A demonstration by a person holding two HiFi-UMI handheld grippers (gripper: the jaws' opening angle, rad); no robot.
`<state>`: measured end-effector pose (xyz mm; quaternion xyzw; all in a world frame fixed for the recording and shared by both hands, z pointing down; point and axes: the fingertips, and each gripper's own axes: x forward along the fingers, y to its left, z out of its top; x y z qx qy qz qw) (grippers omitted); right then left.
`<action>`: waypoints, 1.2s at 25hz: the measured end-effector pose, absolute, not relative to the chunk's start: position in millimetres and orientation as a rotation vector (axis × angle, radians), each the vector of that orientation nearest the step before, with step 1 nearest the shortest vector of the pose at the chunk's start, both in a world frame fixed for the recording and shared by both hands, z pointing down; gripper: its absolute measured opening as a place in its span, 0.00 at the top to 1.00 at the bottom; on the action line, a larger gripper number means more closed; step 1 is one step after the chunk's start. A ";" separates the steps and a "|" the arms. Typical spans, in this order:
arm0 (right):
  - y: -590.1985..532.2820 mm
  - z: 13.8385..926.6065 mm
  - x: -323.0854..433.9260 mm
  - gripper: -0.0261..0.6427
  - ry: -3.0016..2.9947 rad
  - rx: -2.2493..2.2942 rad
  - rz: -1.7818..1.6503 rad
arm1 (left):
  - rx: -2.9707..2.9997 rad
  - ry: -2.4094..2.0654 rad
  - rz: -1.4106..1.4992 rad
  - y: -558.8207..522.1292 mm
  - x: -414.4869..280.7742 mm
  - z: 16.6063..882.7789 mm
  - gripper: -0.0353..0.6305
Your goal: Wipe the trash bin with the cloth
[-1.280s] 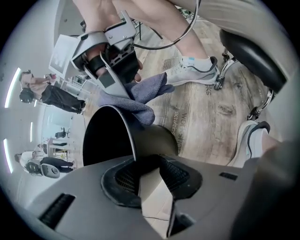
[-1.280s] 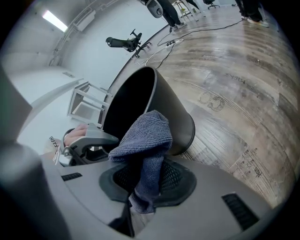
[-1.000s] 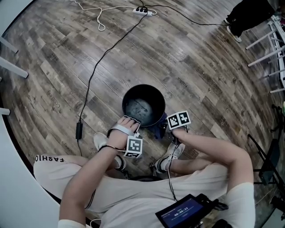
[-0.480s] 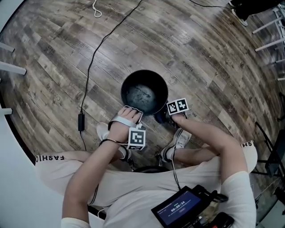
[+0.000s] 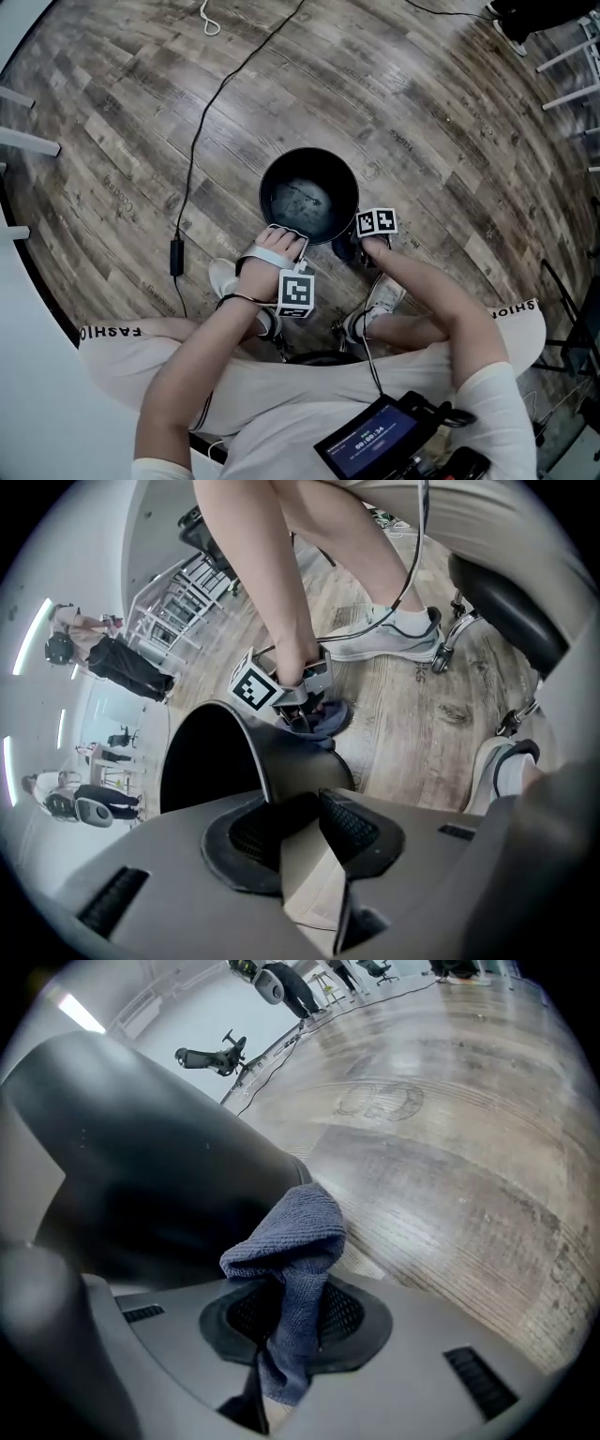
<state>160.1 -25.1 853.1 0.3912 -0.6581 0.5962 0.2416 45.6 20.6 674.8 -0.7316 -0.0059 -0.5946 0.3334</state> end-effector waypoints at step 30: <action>-8.1 686.6 126.0 0.85 -1.949 0.835 1.503 | -1.972 0.012 -1.558 25.3 46.1 676.4 0.76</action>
